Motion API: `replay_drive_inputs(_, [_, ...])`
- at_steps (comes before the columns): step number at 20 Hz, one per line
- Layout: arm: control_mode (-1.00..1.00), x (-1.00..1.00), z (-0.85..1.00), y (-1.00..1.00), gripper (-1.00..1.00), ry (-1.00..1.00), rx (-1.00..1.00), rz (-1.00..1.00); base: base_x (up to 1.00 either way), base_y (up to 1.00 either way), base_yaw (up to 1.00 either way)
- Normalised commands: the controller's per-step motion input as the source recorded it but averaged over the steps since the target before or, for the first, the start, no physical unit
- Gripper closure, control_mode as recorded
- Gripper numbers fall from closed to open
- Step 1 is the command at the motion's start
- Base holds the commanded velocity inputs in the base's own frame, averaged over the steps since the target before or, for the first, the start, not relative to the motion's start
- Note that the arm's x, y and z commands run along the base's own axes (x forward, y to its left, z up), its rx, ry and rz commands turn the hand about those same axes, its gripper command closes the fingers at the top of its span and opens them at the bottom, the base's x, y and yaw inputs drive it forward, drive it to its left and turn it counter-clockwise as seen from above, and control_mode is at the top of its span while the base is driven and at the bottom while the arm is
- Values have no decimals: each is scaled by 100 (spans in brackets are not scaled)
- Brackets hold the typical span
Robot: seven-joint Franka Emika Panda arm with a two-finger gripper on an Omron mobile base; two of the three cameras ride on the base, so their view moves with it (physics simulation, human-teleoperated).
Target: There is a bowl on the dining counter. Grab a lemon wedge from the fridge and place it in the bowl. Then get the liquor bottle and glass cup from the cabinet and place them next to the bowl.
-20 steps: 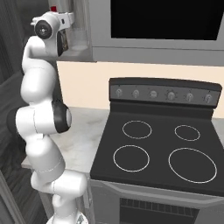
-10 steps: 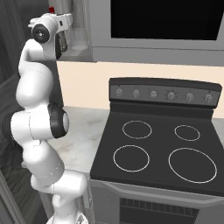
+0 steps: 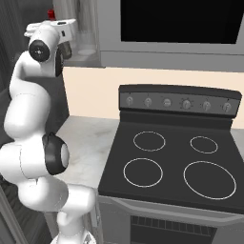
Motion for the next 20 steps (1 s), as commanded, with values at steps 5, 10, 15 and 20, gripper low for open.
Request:
replay_drive_inputs(5, [-100, -69, 1, -57, 100, -2, 2, 4, 0, 0, 0])
replay_drive_inputs(10, [-100, -88, 14, -46, 100, -8, 0, 6, 0, 0, 0])
replay_drive_inputs(15, [-100, -95, 22, -36, 100, -10, 0, 9, 0, 0, 0])
replay_drive_inputs(20, [-100, -86, 4, -40, 100, -6, 0, 12, 0, 0, 0])
